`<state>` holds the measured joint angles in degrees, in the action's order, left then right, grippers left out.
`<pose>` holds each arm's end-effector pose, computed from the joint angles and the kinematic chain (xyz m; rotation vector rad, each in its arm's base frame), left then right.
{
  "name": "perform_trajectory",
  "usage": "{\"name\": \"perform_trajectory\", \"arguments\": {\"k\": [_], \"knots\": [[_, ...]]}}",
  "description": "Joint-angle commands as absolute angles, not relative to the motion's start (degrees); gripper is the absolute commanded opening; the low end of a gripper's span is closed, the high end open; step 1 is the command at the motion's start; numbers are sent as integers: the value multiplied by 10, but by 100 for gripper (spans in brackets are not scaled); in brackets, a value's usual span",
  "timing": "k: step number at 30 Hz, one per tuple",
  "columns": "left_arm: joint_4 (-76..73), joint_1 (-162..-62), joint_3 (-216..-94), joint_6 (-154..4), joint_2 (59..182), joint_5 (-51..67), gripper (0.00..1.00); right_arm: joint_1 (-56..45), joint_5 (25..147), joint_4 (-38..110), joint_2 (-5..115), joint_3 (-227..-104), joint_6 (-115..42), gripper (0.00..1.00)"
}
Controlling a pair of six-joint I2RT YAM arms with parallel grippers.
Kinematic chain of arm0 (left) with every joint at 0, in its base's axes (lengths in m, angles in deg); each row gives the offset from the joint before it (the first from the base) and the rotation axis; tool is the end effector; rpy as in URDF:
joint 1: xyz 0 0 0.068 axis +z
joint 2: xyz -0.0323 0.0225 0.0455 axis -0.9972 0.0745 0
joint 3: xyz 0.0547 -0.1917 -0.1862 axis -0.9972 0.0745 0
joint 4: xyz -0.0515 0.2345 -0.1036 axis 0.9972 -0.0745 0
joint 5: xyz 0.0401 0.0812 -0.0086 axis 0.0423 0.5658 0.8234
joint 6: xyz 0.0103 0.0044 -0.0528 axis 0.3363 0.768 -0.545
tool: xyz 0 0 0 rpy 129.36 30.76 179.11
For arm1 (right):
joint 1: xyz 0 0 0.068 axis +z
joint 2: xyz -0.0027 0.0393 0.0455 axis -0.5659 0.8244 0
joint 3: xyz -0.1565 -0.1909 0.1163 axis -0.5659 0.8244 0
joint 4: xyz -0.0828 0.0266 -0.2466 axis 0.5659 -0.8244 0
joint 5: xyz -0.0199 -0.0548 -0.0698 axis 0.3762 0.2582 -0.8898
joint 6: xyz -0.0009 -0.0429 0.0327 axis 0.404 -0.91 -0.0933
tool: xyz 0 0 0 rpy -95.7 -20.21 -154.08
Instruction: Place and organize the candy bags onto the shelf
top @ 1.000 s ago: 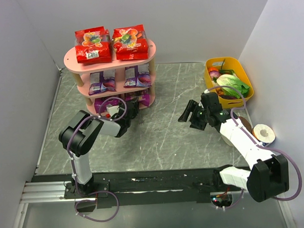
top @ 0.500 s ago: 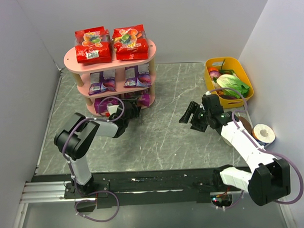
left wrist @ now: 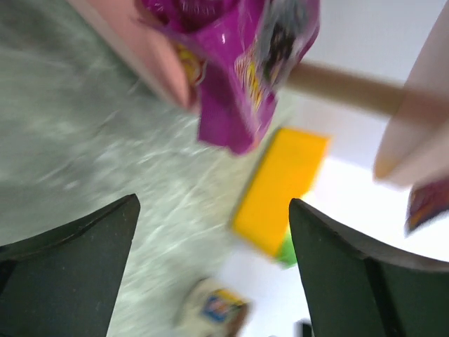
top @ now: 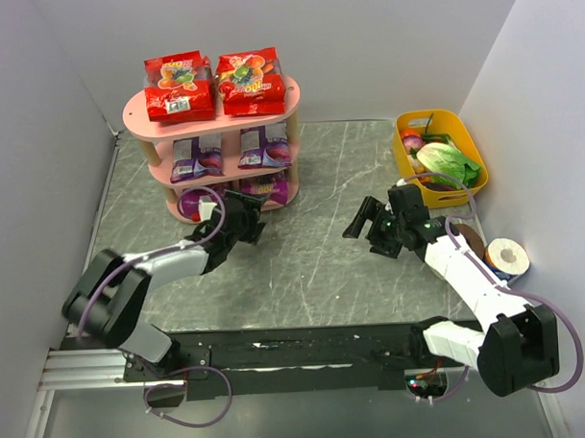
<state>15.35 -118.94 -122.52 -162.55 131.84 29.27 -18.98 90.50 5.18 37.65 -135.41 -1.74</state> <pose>0.2653 -0.1641 0.1857 -1.3696 1.8209 -1.1316 0.2147 0.0674 0.2477 0.4703 2.4986 0.6814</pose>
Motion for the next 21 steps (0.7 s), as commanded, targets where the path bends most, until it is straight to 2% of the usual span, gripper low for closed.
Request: {"name": "perform_trajectory", "arguments": {"k": [1, 4, 9, 12, 15, 21], "knots": [[-21, -1193, -1227, -1465, 1227, 272, 96, -193, 866, 50, 366, -1358, -15, 100], [-78, -1192, -1207, -1413, 1155, 291, 98, -194, 850, 45, 371, -1360, -15, 100], [-280, -1193, -1238, -1360, 1071, 373, 99, -194, 833, 47, 378, -1363, -17, 100], [-369, -1192, -1272, -1303, 1031, 444, 96, -195, 822, 55, 381, -1365, -23, 100], [-403, -1191, -1304, -1234, 987, 510, 96, -195, 812, 70, 392, -1372, -19, 100], [-376, -1191, -1329, -1120, 909, 577, 96, -197, 796, 82, 421, -1416, -15, 100]]}}
